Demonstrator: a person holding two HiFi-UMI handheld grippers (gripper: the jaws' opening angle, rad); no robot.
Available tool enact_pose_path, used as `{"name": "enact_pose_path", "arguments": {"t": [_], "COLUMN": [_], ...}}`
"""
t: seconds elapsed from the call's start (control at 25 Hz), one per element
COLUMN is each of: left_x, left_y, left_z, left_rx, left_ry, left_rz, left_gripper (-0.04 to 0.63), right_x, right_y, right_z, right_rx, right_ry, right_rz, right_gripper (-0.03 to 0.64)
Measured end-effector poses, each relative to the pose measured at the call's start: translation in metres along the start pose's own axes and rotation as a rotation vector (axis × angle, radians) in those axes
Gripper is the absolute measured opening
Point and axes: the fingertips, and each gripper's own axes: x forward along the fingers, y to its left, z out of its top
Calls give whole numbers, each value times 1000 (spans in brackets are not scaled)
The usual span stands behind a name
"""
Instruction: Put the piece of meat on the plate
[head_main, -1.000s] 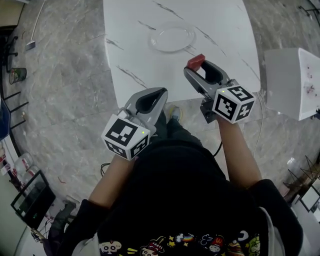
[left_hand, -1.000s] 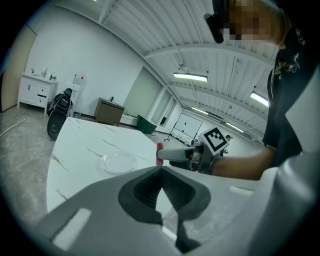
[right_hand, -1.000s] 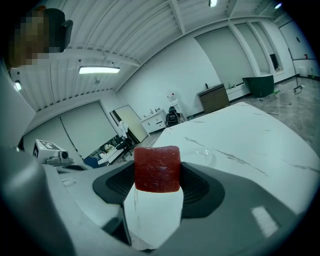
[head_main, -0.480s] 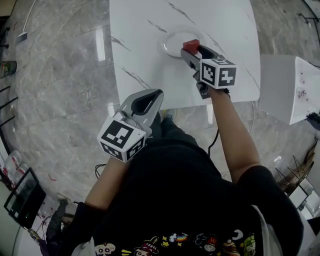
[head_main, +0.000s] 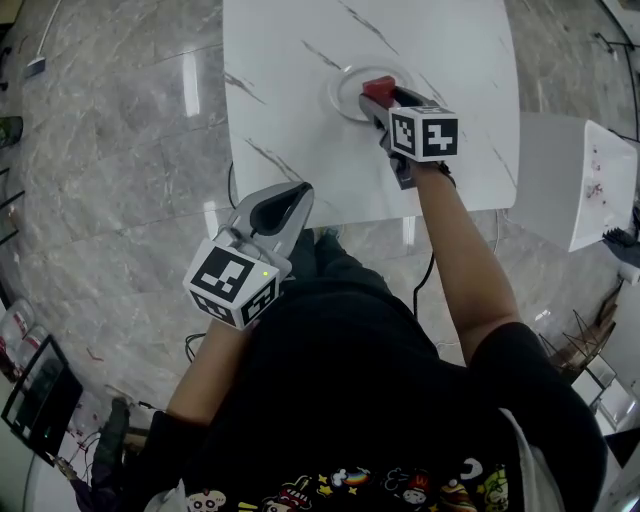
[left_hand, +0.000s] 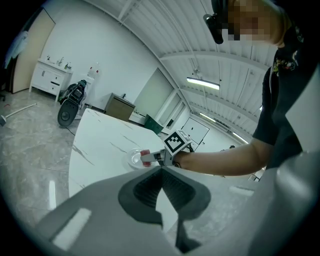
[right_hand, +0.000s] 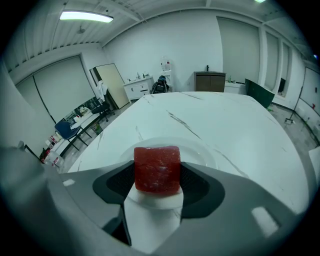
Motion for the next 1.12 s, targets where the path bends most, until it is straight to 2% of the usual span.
{"name": "enact_pose_path", "arguments": {"t": [0.32,1.12], "left_x": [4,12], "left_y": [4,2], "left_z": [5,1], "left_rx": [0,17], "left_ry": [1,35], "left_rz": [-8,13], "left_gripper": [0,0], "right_x": [12,19], "right_y": [-2,-1], "right_z": [5,6], "right_rx": [-31,-85], "right_ry": [44,-27], "right_rz": [-15,-25], "right_gripper": [296,311]}}
